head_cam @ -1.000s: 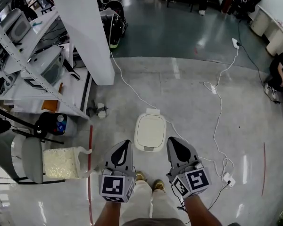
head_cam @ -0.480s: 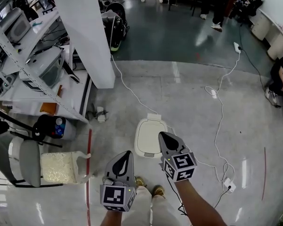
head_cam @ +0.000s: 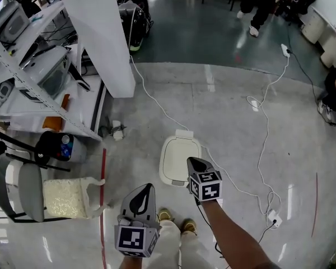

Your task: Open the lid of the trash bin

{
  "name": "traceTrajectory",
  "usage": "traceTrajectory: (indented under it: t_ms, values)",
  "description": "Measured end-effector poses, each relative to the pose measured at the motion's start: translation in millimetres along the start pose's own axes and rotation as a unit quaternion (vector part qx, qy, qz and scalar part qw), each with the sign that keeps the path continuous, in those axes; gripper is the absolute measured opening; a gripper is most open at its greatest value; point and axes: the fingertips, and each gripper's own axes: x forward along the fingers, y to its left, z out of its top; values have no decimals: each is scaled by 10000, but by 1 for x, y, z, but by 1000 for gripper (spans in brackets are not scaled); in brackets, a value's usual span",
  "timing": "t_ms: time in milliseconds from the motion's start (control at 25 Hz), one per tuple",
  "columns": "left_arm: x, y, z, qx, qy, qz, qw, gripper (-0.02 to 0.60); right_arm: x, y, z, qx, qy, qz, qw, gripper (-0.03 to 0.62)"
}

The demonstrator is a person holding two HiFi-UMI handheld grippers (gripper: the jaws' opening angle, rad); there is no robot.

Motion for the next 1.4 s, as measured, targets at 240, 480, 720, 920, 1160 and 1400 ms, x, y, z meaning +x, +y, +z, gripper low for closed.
traceTrajectory:
  t_ms: [240,480,720,920,1160,1400]
  values:
    - [12,10,-20,-126,66,106,9998,-6,33,-5,-76,22,754,23,9972,34]
    - [21,5,-50,-249,503,-2,9984,-6,48,-3,-151,-65,1551,101,9878,34]
    - [27,11,-67,-270,366,68,9989,-6,55,3,-198,41,1946,157,9807,34]
    - [32,17,-73,-298,420,95,9986,-6,61,1,-215,80,2079,159,9780,34]
    - [31,19,-90,-355,725,70,9967,-6,73,4,-236,64,2251,178,9741,34]
    - [31,25,-101,-287,812,113,9962,-6,83,3,-254,49,2326,145,9725,34]
